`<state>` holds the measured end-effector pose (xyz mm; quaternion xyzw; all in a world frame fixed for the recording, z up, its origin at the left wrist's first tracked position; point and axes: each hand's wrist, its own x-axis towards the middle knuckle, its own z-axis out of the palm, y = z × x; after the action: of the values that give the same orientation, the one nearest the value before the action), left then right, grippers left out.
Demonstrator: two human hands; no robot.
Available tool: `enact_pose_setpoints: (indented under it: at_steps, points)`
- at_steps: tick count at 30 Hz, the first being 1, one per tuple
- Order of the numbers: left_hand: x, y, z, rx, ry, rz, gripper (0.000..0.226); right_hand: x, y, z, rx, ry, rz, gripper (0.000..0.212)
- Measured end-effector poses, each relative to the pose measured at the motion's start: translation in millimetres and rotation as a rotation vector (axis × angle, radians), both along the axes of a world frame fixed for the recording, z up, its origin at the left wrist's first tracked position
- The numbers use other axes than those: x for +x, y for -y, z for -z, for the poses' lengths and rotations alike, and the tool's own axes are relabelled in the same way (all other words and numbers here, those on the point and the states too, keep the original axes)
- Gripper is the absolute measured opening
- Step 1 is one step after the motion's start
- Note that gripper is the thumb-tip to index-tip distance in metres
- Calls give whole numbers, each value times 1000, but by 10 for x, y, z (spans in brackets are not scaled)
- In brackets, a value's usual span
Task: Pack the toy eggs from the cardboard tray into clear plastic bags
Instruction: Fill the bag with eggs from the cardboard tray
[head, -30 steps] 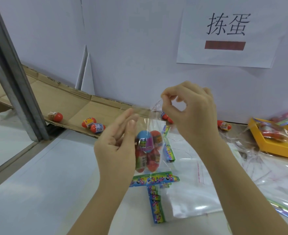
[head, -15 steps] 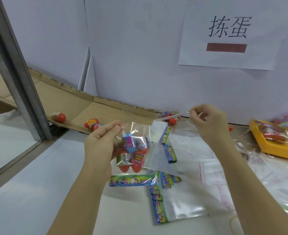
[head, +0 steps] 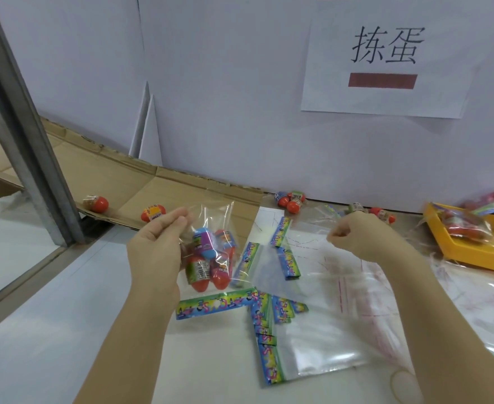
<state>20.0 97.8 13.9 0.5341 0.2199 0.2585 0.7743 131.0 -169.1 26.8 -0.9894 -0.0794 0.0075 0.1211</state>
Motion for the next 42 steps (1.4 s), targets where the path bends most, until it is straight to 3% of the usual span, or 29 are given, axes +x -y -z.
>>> enact_pose_setpoints:
  at_steps: [3,7,9,11,13,15,16,17,19,23,26,28,30,37,42]
  points:
    - [-6,-7,-12,-5,19,-5,20,-35,101,-162,-71,-75,-1,33]
    - [-28,19,-37,0,49,6,21,-72,232,-366,-241,-129,35,20]
    - [-39,50,-60,7,82,20,21,-74,321,-447,-179,-38,103,18]
    - [-55,97,-91,23,127,44,21,-101,352,-511,112,154,134,42]
    - [-73,160,-114,37,175,79,21,-158,242,-569,584,324,57,39]
    - [-90,238,-121,31,213,123,19,-236,17,-586,903,220,-56,24]
    - [-96,273,-118,30,220,142,19,-288,-96,-568,940,91,-113,16]
    - [-95,303,-113,26,223,156,19,-336,-201,-543,919,-50,-178,17]
    - [-102,337,-111,-7,228,173,18,-407,-372,-486,867,-296,-309,41]
    - [-111,339,-119,-68,259,198,25,-476,-641,-388,966,-463,-369,53]
    - [-110,347,-122,-83,267,212,24,-477,-738,-331,1012,-434,-333,52]
    - [-107,365,-119,-100,270,223,14,-487,-759,-320,1087,-408,-317,27]
    - [-104,374,-120,-130,278,243,24,-495,-771,-325,1169,-382,-278,8]
    - [-98,400,-103,-72,275,288,13,-473,-779,-332,1147,-277,-209,10]
    - [-98,399,-79,-69,220,106,18,-468,-755,-382,1138,-226,-212,9]
